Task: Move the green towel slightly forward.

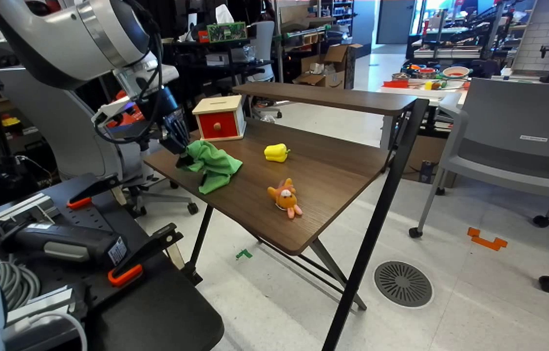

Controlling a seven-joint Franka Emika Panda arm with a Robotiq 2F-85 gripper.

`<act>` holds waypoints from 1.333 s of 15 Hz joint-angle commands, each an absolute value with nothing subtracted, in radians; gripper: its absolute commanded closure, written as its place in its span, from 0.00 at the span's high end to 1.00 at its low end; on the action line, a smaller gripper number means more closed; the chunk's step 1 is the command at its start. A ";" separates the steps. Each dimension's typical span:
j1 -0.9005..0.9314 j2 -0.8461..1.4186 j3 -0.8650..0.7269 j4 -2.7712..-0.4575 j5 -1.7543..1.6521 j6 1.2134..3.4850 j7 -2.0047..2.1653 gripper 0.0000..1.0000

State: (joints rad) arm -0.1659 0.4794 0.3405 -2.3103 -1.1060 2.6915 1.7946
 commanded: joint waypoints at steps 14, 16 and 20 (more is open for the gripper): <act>-0.267 0.477 0.294 -2.230 -0.725 2.733 1.475 0.02; -0.124 0.509 0.155 -2.196 -0.571 2.763 1.372 0.02; 0.003 0.587 0.064 -2.072 -0.335 2.742 1.203 0.02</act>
State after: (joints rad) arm -0.0907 0.5285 0.1294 -2.1710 -0.4734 2.7467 1.3044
